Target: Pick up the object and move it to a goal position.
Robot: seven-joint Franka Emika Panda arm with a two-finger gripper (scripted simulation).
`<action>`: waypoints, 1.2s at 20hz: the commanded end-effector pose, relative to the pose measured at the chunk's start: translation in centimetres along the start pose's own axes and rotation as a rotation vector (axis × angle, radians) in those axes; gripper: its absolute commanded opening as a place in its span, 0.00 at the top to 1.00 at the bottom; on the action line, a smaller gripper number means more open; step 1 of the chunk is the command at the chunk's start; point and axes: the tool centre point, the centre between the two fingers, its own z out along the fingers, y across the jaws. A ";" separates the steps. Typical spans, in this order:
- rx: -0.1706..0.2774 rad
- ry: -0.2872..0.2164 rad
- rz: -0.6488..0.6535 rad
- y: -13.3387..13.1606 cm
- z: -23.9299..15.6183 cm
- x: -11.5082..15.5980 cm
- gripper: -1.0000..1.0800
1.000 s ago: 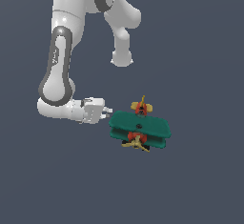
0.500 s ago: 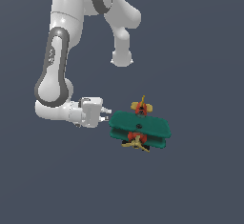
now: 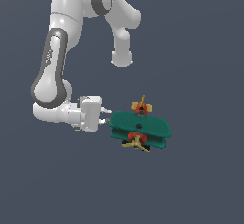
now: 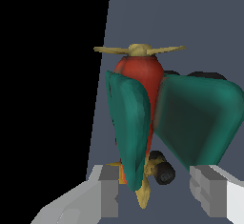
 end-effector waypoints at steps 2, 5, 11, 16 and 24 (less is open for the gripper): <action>0.010 -0.001 -0.047 -0.4 0.1 0.4 0.38; 0.017 -0.004 -0.080 -0.6 0.2 0.7 0.38; 0.027 -0.008 -0.124 -1.0 0.4 1.1 0.38; 0.031 -0.010 -0.142 -1.1 0.5 1.2 0.38; 0.036 -0.004 -0.143 -1.0 0.4 1.3 0.38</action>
